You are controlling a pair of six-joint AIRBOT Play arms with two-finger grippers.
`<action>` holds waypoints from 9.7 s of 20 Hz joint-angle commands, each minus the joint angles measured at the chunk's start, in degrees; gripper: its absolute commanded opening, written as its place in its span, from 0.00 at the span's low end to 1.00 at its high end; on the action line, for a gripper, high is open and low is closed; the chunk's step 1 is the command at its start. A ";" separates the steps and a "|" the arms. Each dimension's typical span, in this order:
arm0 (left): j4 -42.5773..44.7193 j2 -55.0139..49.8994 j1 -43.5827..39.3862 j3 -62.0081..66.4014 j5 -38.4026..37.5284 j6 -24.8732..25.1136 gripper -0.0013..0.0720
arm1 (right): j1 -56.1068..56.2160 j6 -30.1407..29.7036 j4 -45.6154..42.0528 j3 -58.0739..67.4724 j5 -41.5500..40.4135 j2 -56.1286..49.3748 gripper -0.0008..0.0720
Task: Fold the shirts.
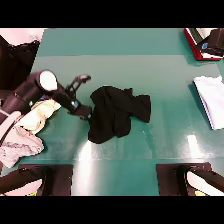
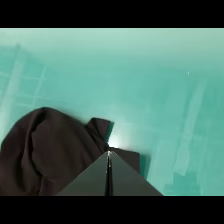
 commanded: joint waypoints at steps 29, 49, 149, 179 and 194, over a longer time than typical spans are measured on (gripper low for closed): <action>22.88 8.41 -2.89 7.54 2.73 -6.88 0.05 | 0.17 -5.84 14.36 -51.49 -8.33 -3.39 0.88; 22.64 8.44 -2.89 7.54 0.22 -8.33 0.05 | 25.88 -5.62 17.88 -45.97 -27.06 -16.35 0.04; 20.09 10.64 10.21 -3.48 2.16 -12.61 0.05 | -11.15 -9.62 0.42 -54.40 -11.91 -5.66 0.61; 14.25 24.52 10.23 68.22 0.55 -12.13 0.05 | -10.32 -4.68 0.37 4.11 -13.68 30.16 0.04; 18.18 11.13 10.27 35.69 -4.61 -6.99 0.05 | -10.32 1.92 -17.84 4.87 25.07 -7.89 0.03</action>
